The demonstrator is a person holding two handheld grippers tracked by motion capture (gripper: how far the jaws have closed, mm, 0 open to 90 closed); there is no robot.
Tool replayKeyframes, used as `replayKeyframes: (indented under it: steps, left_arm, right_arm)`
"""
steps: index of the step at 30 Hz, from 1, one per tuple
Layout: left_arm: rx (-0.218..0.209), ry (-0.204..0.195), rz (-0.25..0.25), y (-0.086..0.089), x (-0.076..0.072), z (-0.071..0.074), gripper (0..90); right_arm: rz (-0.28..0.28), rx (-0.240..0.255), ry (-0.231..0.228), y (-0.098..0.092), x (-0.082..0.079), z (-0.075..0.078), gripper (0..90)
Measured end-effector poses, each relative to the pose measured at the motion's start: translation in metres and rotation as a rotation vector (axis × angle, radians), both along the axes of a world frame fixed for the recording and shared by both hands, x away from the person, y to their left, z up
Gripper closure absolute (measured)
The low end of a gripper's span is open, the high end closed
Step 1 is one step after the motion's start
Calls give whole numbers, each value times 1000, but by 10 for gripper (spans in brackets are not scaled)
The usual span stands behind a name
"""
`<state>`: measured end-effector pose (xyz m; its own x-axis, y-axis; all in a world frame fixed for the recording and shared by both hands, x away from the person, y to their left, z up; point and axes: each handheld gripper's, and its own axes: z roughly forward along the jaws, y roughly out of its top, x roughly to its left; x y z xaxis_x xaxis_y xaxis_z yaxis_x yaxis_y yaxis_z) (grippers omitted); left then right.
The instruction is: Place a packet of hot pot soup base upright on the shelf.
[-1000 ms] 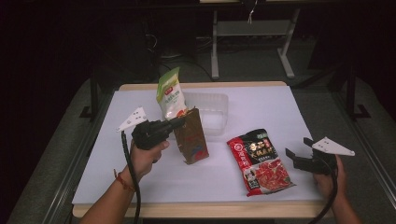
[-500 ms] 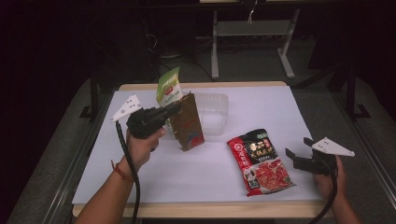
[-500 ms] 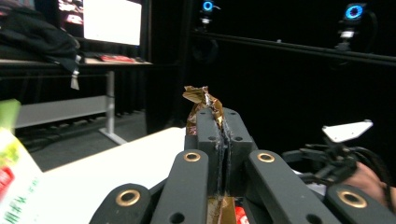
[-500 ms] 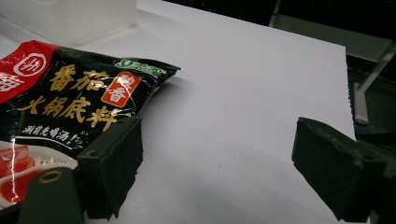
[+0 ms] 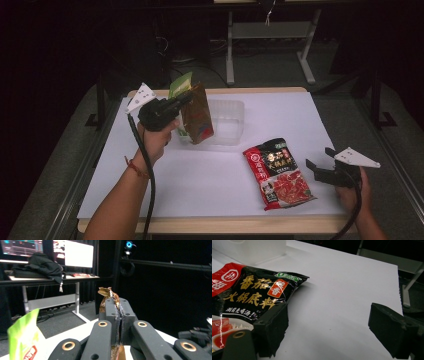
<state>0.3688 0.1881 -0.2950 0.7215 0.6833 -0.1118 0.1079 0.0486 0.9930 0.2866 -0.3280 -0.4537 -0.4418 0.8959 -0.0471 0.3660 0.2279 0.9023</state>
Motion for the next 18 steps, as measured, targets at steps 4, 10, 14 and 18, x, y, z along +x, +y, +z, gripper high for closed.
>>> replayKeyframes:
  steps: [4,10,14,18]
  left_arm:
    - [-1,12,25,0,9,-3,884]
    - [-2,18,58,-10,23,-3,883]
    - [17,21,80,-19,31,-4,884]
    - [31,28,107,-28,40,-10,883]
  right_arm:
    - [1,-2,1,0,0,0,158]
    - [2,-3,3,0,0,0,158]
    - [1,1,2,0,0,0,158]
    - [2,7,-1,-1,0,0,158]
